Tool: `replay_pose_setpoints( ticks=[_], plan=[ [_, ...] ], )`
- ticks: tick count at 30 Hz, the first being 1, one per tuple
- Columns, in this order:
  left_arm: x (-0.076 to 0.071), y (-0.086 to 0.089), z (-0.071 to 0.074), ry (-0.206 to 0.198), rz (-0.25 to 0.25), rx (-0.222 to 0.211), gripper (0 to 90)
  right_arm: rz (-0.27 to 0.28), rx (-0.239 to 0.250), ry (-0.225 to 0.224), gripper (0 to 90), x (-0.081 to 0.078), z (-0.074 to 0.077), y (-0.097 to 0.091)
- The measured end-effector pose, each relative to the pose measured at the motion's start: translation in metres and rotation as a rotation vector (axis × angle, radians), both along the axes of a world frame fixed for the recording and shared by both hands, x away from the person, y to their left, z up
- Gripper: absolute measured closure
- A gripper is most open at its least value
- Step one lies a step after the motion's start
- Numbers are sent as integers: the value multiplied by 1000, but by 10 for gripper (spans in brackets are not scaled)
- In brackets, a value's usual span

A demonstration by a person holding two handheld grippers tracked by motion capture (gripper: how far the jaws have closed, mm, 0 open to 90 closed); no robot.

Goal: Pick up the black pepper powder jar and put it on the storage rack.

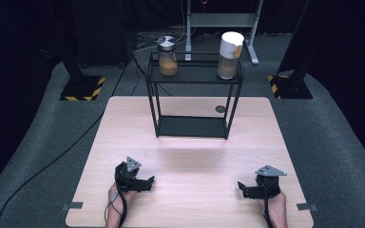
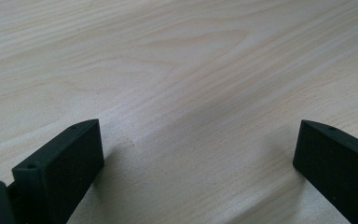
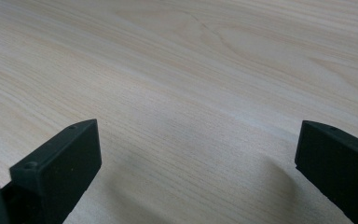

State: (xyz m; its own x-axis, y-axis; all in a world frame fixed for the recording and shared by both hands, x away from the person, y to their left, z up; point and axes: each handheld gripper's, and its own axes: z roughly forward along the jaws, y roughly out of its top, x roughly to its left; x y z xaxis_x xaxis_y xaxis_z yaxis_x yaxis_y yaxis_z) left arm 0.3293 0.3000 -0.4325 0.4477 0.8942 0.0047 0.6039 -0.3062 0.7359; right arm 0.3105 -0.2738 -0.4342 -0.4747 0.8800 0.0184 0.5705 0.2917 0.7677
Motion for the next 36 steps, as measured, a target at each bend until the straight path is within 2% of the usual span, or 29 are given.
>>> replay_pose_setpoints(
  ticks=[3,8,10,17,23,29,36],
  plan=[
    [1,0,0,2,0,2,9,0,14,9,0,1,0,-2],
    [6,-1,0,2,2,2,4,-2,-14,-2,0,-1,0,3],
    [5,-1,0,1,1,4,5,-8,-21,-20,0,-4,-1,5],
    [5,-1,0,2,2,2,4,-28,-2,-36,0,-8,-3,2],
    [5,-1,0,1,3,2,4,-45,-39,-23,0,-6,0,11],
    [5,-1,0,1,7,1,5,-57,-35,-9,0,-4,1,11],
    [4,-2,0,-3,6,7,9,-67,-62,-8,0,-3,2,17]
  ],
)
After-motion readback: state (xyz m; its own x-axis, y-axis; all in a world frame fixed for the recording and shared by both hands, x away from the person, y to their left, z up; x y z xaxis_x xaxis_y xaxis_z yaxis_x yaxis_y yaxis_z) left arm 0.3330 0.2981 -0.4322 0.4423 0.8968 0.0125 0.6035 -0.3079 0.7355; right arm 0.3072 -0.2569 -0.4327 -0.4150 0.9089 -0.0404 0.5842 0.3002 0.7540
